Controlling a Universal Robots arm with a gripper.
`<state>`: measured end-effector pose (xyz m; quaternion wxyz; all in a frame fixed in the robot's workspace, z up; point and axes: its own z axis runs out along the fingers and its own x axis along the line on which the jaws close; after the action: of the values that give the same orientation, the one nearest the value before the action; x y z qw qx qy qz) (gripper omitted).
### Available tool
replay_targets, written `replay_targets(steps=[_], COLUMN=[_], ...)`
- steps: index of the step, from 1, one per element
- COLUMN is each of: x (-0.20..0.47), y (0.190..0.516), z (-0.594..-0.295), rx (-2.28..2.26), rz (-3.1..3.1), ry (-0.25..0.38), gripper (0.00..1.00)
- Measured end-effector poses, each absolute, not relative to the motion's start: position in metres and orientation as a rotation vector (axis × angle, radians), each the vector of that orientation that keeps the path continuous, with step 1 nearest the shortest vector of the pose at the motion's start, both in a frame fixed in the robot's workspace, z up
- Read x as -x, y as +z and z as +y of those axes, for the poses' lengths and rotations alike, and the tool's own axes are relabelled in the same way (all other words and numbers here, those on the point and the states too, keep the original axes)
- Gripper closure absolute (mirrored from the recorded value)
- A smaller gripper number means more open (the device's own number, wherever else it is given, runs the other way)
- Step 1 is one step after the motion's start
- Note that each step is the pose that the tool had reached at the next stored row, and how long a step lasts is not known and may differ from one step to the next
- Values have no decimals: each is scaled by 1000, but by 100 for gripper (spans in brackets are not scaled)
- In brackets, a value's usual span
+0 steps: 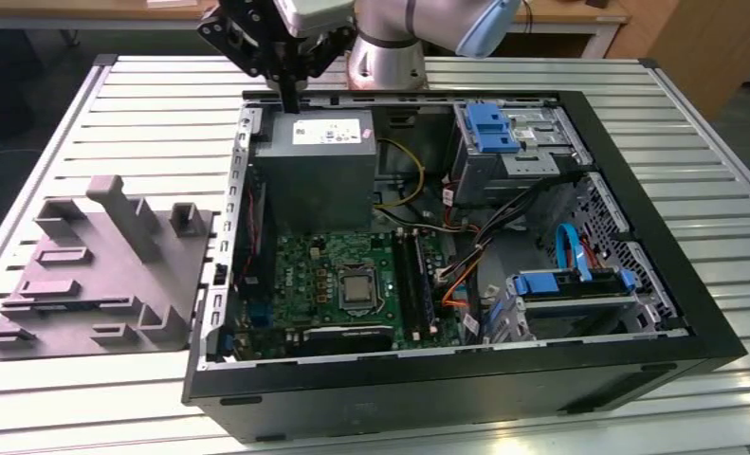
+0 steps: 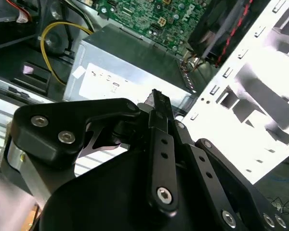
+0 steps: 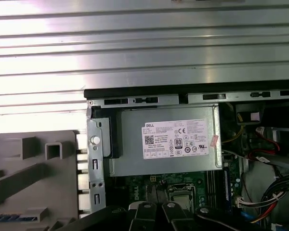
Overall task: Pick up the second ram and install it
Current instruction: 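Reach for the second ram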
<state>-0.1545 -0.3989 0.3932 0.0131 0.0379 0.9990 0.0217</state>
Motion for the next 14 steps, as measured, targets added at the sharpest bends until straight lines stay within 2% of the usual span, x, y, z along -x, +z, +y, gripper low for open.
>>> replay_targets(steps=[14], x=[188], y=[393], z=[-399], rx=[-118], rz=[3112], ry=[68], gripper=[90])
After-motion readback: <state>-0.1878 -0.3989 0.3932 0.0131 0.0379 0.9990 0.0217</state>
